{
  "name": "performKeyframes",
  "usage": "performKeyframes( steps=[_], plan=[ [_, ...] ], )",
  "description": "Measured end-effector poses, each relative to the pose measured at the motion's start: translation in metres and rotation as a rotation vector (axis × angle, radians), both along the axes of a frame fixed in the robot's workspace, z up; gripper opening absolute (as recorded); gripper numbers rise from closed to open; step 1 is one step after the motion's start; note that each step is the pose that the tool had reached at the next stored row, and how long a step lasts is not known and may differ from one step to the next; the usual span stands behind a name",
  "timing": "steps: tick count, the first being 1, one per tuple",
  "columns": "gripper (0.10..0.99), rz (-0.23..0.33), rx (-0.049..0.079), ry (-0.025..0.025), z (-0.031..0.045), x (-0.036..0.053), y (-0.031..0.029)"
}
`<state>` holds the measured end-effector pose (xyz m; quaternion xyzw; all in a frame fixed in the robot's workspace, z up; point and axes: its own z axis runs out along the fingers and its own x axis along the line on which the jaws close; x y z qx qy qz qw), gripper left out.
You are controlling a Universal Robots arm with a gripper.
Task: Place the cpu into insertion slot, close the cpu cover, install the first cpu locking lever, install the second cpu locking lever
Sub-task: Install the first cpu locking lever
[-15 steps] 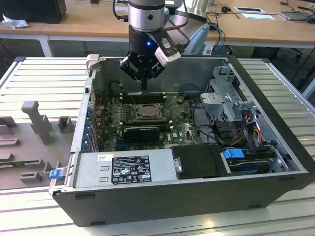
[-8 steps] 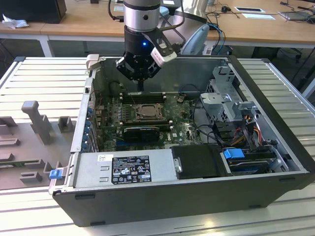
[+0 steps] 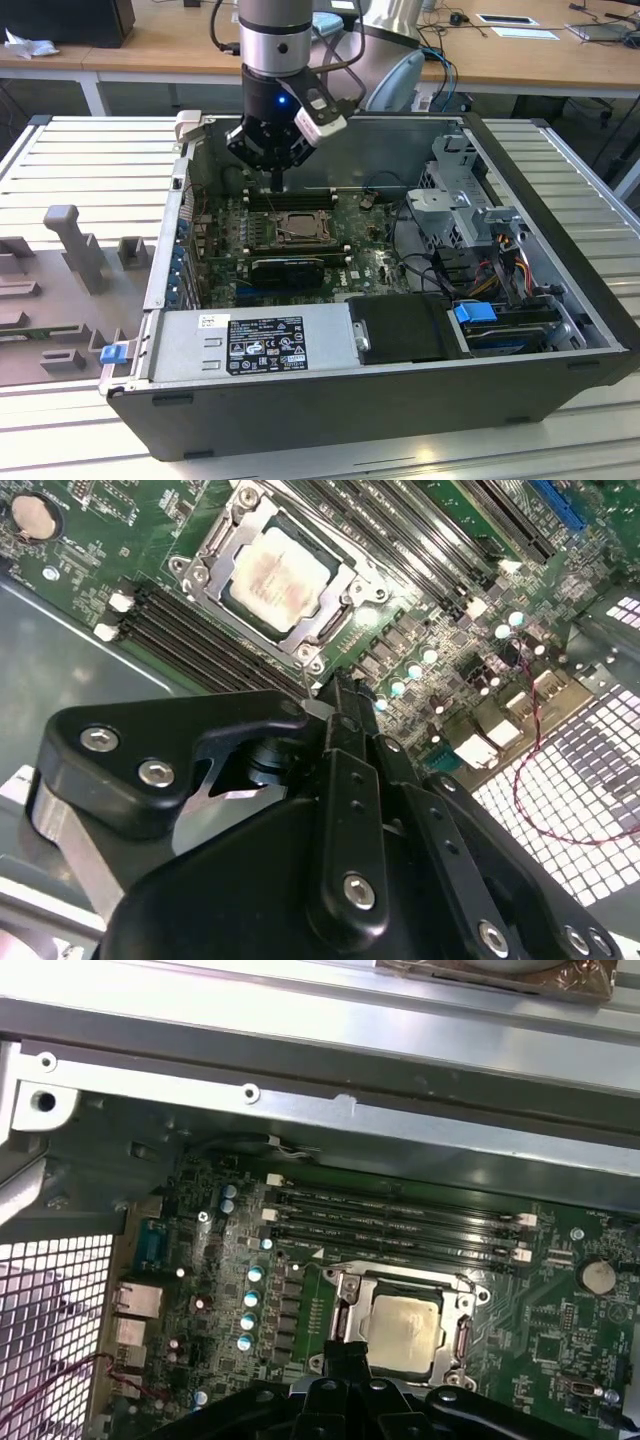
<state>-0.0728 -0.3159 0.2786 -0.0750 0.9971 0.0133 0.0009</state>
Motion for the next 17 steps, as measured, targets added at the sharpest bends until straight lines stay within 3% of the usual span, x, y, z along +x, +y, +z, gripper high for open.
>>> performKeyframes(
  steps=[3,6,12,16,17],
  plan=[
    [0.106,0.000,0.000,-0.0008,-0.0049,-0.0064,0.0000],
    [0.106,0.000,0.002,-0.0024,-0.0107,-0.0249,0.0001],
    [0.106,-0.014,0.004,-0.0023,-0.0157,-0.0331,0.0035],
    [0.106,-0.014,0.007,-0.0025,-0.0198,-0.0335,0.0245],
    [0.106,-0.015,0.007,-0.0025,-0.0201,-0.0322,0.0264]
  ],
)
